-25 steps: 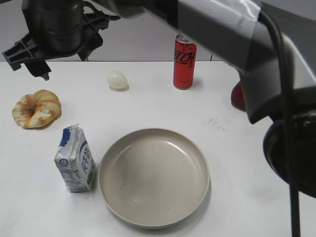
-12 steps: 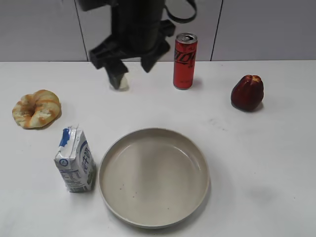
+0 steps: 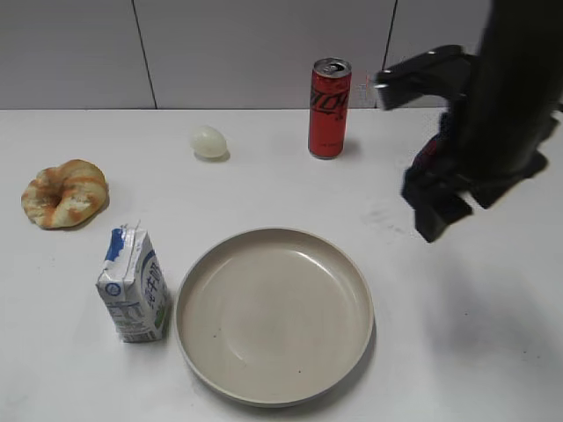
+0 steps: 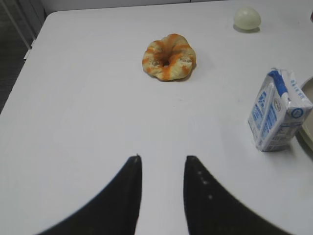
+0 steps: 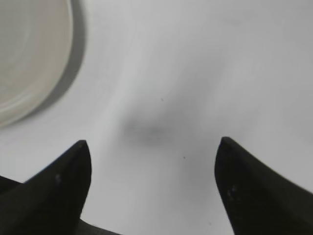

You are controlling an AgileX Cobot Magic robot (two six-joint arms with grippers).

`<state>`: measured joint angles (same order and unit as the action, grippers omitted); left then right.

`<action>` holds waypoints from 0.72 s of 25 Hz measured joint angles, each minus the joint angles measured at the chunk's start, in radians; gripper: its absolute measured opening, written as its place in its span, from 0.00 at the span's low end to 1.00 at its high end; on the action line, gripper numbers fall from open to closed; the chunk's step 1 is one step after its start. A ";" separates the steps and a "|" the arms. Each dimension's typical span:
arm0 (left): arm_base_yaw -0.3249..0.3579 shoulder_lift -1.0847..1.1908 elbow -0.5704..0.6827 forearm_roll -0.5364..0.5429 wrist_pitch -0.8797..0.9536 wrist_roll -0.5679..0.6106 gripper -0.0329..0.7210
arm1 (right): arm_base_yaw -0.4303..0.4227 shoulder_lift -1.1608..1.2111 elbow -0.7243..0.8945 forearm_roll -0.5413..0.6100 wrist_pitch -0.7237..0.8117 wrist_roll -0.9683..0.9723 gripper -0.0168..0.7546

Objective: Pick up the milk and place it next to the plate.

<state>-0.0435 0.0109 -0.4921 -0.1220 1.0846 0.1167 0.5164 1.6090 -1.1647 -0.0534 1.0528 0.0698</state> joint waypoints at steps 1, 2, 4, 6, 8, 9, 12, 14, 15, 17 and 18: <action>0.000 0.000 0.000 0.000 0.000 0.000 0.35 | -0.023 -0.052 0.058 -0.001 -0.012 0.000 0.79; 0.000 0.000 0.000 0.000 0.000 0.000 0.35 | -0.045 -0.095 0.104 -0.001 -0.027 0.000 0.79; 0.000 0.000 0.000 0.000 0.000 0.000 0.35 | -0.075 -0.199 0.206 -0.005 -0.051 0.000 0.79; 0.000 0.000 0.000 0.000 0.000 0.000 0.35 | -0.092 -0.292 0.289 -0.008 -0.068 0.000 0.79; 0.000 0.000 0.000 0.000 0.000 0.000 0.35 | -0.096 -0.390 0.369 -0.008 -0.079 -0.001 0.79; 0.000 0.000 0.000 0.000 0.000 0.000 0.35 | -0.096 -0.429 0.398 -0.005 -0.083 -0.002 0.79; 0.000 0.000 0.000 0.000 0.000 0.000 0.35 | -0.097 -0.570 0.484 -0.004 -0.087 -0.016 0.79; 0.000 0.000 0.000 0.000 0.000 0.000 0.35 | -0.097 -0.658 0.537 -0.004 -0.090 -0.043 0.79; 0.000 0.000 0.000 0.000 0.000 0.000 0.35 | -0.097 -0.706 0.562 -0.004 -0.091 -0.059 0.79; 0.000 0.000 0.000 0.000 0.000 0.000 0.35 | -0.097 -0.792 0.606 -0.004 -0.095 -0.080 0.79; 0.000 0.000 0.000 0.000 0.000 0.000 0.35 | -0.097 -0.837 0.630 -0.003 -0.096 -0.090 0.79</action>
<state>-0.0435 0.0109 -0.4921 -0.1220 1.0846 0.1167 0.4197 0.7719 -0.5348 -0.0565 0.9571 -0.0202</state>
